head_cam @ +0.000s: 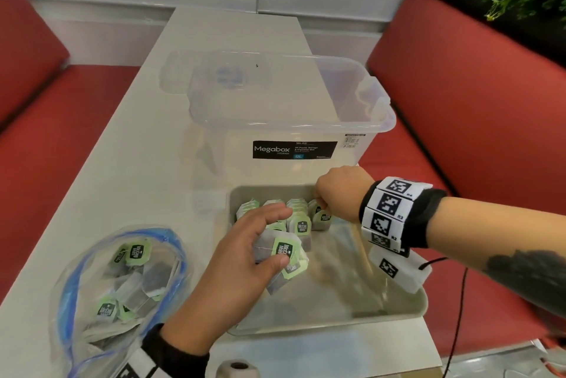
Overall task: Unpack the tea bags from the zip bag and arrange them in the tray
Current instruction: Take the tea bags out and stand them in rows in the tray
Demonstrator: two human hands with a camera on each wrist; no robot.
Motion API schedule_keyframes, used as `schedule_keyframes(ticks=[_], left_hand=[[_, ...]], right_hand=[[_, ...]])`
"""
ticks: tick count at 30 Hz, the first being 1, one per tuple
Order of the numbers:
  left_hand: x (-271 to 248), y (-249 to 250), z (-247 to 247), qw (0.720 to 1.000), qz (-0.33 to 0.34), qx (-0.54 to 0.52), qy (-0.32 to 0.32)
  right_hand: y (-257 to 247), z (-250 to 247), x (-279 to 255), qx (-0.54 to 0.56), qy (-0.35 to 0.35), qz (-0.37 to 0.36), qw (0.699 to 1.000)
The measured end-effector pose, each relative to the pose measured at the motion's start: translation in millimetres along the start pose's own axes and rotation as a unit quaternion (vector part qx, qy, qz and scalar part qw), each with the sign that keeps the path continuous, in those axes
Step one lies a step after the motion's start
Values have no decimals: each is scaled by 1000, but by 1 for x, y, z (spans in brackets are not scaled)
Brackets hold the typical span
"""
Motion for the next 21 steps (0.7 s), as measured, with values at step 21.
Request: schedule_keyframes(ticks=[21], left_hand=[[-2, -7, -1, 997, -30, -60, 42]], right_hand=[[-12, -12, -3, -55, 2, -14, 998]])
Point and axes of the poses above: each hand's wrist, its own x-axis towards the middle knuckle, its own z-axis out of the palm, y = z × x, the point moved 6 cm from there along x, towards the middle knuckle, and after that the axes turned 5 degrees about x, right-handed, at the moved point
